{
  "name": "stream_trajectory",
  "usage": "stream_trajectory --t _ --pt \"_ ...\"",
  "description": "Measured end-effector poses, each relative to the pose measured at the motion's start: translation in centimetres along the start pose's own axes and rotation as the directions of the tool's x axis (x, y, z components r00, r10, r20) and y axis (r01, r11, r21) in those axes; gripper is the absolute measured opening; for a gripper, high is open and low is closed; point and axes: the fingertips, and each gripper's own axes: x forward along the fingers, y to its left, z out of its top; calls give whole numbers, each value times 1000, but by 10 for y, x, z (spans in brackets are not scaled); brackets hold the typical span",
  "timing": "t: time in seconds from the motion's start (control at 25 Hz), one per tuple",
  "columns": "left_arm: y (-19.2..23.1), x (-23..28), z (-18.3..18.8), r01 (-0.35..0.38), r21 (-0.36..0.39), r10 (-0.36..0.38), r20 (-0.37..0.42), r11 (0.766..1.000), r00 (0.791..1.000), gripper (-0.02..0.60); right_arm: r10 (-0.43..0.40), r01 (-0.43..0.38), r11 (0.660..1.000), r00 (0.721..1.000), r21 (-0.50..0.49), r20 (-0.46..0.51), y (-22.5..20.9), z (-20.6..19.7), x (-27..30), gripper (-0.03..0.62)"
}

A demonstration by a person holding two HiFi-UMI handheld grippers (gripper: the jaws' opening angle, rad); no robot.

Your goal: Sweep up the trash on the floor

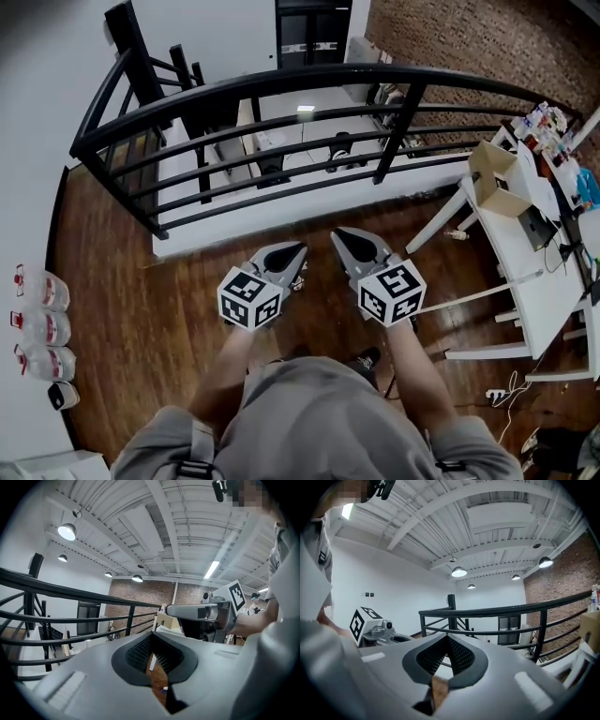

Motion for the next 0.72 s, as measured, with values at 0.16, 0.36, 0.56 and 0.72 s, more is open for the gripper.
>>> stream_trajectory --t 0.16,0.36,0.56,0.72 --pt "-6 6 0 15 2 -15 -6 1000 1000 5 -14 14 1000 1000 11 2 -7 0 -7 0" --pt "-13 13 1 34 13 -34 -10 999 999 5 -29 29 999 1000 18 10 -13 0 -12 0" --pt "-15 14 1 42 19 -42 -19 999 999 5 -30 29 999 1000 22 11 -13 0 -11 0" --pt "-14 12 0 45 11 -45 -21 999 999 5 -28 28 999 1000 21 11 -12 0 -9 0"
